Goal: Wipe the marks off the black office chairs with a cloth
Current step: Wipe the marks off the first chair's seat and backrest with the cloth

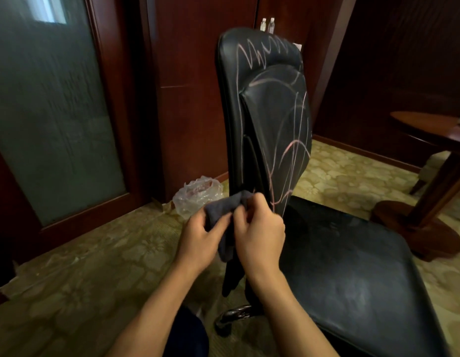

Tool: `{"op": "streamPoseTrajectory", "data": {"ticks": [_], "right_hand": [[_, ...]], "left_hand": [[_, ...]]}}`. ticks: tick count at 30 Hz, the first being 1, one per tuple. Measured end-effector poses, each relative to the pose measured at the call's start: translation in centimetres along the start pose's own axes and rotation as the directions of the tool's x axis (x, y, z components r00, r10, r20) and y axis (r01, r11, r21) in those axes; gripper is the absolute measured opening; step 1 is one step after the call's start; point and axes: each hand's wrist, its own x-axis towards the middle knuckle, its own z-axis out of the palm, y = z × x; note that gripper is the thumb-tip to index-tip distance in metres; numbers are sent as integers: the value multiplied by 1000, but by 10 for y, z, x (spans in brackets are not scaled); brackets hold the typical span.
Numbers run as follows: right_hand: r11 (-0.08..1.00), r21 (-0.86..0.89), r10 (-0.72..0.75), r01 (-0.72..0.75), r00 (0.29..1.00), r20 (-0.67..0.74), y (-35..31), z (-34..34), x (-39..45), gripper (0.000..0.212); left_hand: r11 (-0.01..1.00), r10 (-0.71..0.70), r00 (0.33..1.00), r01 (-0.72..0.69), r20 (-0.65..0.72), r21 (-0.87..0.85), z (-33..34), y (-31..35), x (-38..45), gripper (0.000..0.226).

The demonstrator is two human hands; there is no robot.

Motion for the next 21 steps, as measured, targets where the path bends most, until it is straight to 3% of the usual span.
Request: {"op": "streamPoseTrajectory", "data": {"ticks": [3, 6, 8, 10, 13, 15, 21], "right_hand": [[999, 27, -25, 27, 998, -60, -30, -21, 29, 17], [997, 47, -61, 63, 997, -53, -55, -33, 52, 16], [999, 38, -26, 28, 999, -43, -62, -31, 55, 17], [996, 72, 62, -59, 997, -48, -53, -21, 47, 18], [974, 103, 204, -203, 979, 4, -22, -3, 18, 17], [972, 82, 219, -222, 974, 51, -4, 3, -1, 17], [962, 111, 241, -251, 966, 93, 5, 7, -17, 16]], "left_hand": [[994, 61, 989, -73, 134, 84, -15, 25, 15, 13], [975, 223, 973, -223, 57, -12, -27, 60, 40, 17], [976, 211, 977, -210, 29, -58, -26, 73, 50, 28], [984, 160, 986, -156, 53, -81, -18, 65, 47, 19], [996, 55, 989, -64, 138, 61, -11, 37, 24, 21], [988, 53, 986, -75, 158, 134, -13, 25, 11, 29], [999, 20, 992, -24, 124, 31, -7, 26, -12, 34]]}}
